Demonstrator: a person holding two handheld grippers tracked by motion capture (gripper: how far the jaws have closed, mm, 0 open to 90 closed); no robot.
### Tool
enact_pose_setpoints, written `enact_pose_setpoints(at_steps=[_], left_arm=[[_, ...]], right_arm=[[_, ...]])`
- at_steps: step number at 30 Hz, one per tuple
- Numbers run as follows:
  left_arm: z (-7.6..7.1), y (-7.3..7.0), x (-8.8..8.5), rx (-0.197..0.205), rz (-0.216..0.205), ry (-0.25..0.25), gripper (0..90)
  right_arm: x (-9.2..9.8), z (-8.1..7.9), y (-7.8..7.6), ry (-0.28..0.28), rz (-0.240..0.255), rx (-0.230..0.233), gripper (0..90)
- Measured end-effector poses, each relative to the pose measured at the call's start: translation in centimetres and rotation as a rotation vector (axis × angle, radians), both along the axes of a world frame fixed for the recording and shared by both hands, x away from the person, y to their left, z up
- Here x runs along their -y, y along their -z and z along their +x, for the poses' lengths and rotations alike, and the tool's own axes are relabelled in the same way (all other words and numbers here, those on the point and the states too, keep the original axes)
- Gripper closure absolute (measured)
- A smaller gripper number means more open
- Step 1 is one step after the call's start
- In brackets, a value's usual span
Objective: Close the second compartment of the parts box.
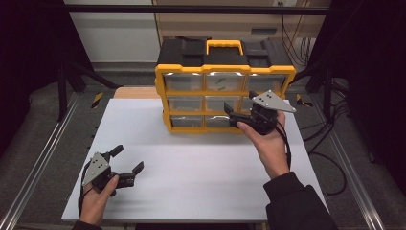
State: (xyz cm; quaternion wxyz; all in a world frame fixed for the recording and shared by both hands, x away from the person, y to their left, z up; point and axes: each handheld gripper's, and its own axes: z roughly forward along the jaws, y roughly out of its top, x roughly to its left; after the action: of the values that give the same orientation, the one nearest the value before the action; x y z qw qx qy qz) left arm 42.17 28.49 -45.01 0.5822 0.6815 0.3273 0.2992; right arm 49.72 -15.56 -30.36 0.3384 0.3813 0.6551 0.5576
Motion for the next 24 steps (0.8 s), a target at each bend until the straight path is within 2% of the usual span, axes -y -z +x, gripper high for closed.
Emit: enact_pose_setpoints(at_steps=[2, 10, 15, 24], left_arm=[[0.0, 0.0, 0.0, -0.001, 0.001, -0.001, 1.5], [-0.1, 0.0, -0.1, 0.0, 0.003, -0.007, 1.5], [-0.1, 0.0, 0.0, 0.0, 0.008, -0.003, 1.5], [-0.2, 0.0, -0.1, 0.002, 0.007, -0.005, 1.5]], right_arm=[[0.3, -0.4, 0.1, -0.005, 0.012, 0.009, 8.7], [0.9, -1.4, 0.4, -0.018, -0.012, 0.022, 5.7], [1.0, -2.3, 0.6, -0.03, -0.043, 0.029, 5.3], [2.0, -3.5, 1.2, -0.023, -0.038, 0.031, 4.7]])
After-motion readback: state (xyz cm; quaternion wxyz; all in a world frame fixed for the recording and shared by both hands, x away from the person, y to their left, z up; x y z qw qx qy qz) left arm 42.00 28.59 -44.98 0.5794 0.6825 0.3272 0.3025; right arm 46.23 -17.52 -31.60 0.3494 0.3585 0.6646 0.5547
